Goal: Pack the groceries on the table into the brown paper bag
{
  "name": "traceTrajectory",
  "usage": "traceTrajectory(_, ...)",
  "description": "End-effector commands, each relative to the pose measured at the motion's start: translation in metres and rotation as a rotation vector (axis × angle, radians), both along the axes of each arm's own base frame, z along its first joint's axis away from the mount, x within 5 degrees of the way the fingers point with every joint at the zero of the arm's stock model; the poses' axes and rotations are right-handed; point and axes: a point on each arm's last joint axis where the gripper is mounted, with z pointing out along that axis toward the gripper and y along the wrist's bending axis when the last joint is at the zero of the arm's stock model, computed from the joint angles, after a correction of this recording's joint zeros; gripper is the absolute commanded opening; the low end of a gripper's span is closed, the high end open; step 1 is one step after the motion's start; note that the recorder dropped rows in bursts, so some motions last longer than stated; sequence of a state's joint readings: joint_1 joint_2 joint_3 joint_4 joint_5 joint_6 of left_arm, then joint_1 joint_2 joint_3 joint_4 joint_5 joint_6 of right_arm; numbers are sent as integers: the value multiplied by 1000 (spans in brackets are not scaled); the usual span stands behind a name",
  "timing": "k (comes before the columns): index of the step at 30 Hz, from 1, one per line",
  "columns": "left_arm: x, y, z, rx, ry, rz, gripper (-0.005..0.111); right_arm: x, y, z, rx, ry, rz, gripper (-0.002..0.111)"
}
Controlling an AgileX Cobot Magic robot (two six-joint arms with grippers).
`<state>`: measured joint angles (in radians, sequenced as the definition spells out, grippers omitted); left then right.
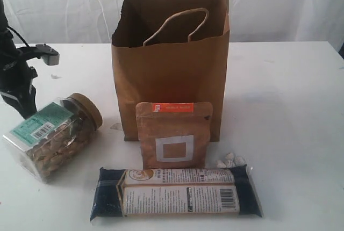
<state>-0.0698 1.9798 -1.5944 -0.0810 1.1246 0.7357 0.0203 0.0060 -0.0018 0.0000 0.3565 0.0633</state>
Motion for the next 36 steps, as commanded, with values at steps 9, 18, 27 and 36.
traceTrajectory(9,-45,3,111,-47,-255,379,0,0,0,0,2,-10,3,8)
traceTrajectory(18,-73,-18,149,-332,-262,410,0,0,0,0,2,-10,3,8)
traceTrajectory(27,-91,-20,94,-309,-61,271,42,0,0,0,2,-10,3,8)
traceTrajectory(36,-87,-17,56,-285,-169,267,105,0,0,0,2,-10,3,8)
